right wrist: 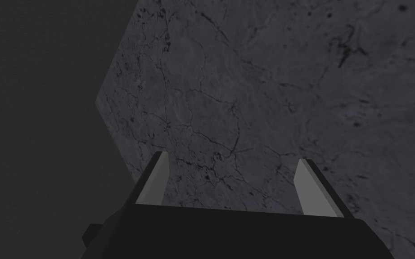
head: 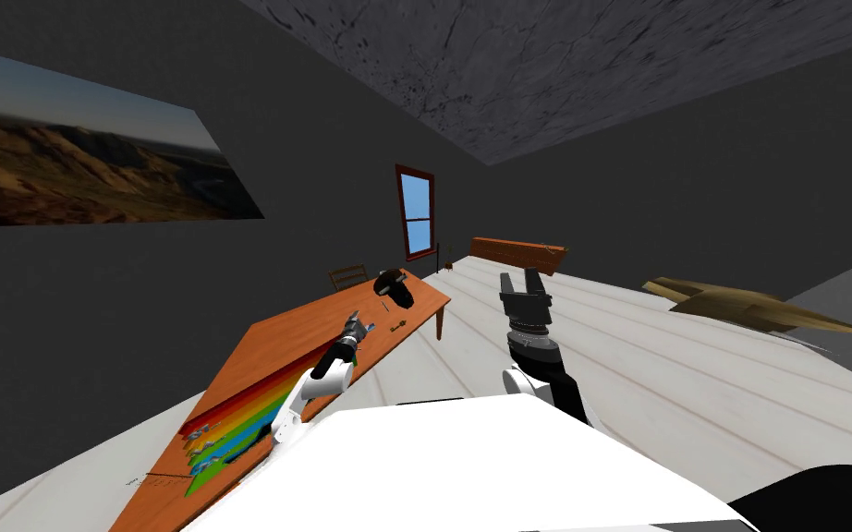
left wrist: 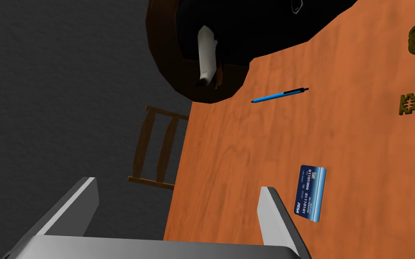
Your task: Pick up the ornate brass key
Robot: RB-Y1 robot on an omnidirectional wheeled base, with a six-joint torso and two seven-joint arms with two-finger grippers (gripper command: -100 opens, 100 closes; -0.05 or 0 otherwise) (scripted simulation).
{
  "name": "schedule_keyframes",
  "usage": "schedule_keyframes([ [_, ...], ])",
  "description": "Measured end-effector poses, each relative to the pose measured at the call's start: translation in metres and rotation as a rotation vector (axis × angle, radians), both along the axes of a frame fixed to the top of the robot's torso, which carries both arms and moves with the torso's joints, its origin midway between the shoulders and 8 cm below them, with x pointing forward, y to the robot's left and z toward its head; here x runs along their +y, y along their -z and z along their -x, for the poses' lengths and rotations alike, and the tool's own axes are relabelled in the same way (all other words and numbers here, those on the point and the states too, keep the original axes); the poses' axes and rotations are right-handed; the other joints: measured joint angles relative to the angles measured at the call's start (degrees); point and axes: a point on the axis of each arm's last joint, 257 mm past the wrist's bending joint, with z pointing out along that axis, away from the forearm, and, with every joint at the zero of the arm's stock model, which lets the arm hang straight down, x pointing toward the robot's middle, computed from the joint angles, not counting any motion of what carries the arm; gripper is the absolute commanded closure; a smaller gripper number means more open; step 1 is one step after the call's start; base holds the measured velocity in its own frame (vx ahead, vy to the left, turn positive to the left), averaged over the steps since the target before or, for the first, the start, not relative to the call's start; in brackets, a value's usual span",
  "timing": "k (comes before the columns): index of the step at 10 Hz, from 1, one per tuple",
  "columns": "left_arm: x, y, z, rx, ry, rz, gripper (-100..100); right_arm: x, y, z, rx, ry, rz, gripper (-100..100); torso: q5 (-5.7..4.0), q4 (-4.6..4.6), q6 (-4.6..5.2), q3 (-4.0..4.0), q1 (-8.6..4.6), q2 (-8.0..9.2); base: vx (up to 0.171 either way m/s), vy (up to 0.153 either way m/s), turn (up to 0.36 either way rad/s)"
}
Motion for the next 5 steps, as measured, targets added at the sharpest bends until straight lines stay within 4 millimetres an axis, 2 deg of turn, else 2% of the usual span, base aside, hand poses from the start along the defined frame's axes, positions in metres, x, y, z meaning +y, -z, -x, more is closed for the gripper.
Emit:
schedule_keyframes([
  [5,0.019,0.043,0.004,0.147,-0.054,0.056,-100,0.000,0.000,0.000,0.000,0.000,0.000,0,-0.01,-0.01,-0.03,-0.01,-0.03,0.00,0.030,-0.037,-0.076],
])
